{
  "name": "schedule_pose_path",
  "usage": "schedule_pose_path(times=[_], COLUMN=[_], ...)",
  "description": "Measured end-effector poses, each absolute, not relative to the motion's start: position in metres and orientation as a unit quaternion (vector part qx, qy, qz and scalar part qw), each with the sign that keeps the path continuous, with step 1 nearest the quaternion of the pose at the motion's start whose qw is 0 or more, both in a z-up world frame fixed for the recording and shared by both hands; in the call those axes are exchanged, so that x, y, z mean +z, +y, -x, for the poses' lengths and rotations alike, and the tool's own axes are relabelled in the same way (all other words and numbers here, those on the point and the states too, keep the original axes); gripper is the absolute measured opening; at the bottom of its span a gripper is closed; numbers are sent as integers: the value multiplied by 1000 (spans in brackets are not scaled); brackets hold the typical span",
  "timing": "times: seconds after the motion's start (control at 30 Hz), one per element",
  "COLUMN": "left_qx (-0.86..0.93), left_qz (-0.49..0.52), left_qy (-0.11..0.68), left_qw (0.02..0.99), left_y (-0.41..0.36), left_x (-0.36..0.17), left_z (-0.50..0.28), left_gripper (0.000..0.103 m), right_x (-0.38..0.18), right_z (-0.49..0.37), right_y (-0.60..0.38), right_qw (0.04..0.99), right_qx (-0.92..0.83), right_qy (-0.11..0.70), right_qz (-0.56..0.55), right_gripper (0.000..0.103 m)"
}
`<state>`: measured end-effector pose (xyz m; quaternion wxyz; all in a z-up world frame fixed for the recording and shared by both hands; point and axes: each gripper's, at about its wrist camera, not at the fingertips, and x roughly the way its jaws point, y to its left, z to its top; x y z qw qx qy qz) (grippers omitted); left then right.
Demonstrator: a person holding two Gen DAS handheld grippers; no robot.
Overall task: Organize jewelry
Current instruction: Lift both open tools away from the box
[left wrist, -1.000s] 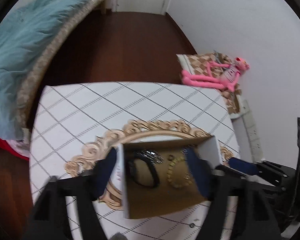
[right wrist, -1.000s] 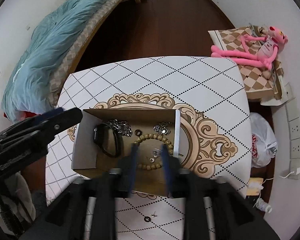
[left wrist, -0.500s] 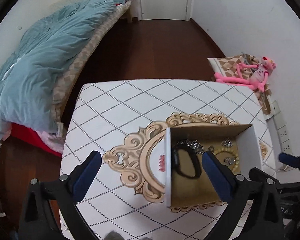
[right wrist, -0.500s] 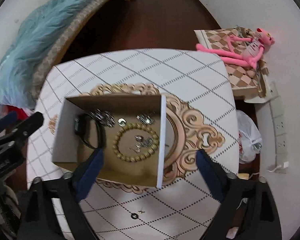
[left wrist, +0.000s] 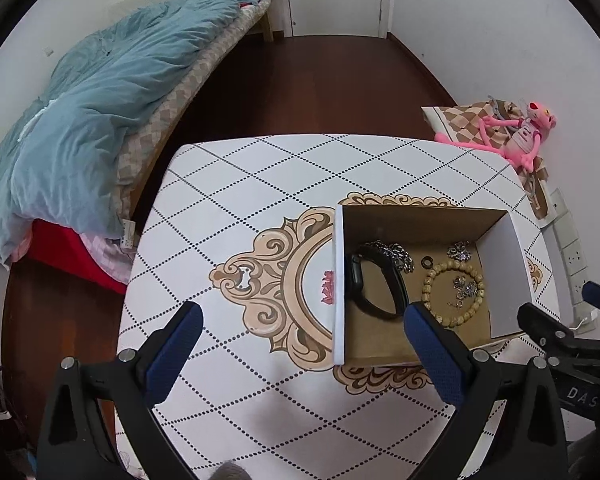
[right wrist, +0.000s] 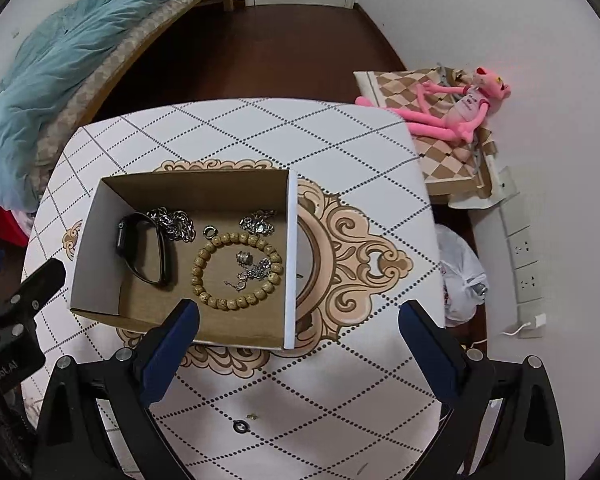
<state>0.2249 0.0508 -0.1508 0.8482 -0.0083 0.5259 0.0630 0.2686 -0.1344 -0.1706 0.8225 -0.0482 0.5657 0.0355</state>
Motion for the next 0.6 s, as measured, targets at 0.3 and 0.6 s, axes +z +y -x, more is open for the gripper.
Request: schedule_pose_path(times=[0.3, 0.6], left_qx=[73, 60], left_qz=[7, 14], left_qy=[495, 454], left_qw=[866, 889], left_y=[45, 39], left_x=[-119, -72], left_z=[-202, -164], left_gripper=[103, 103], right_x=[-136, -83], right_z=[-243, -198], right_y=[-140, -149], right_qw=[847, 879], right_qx=[30, 27], right_qy=[528, 474], right_qz=[51, 41], right_gripper=[101, 101])
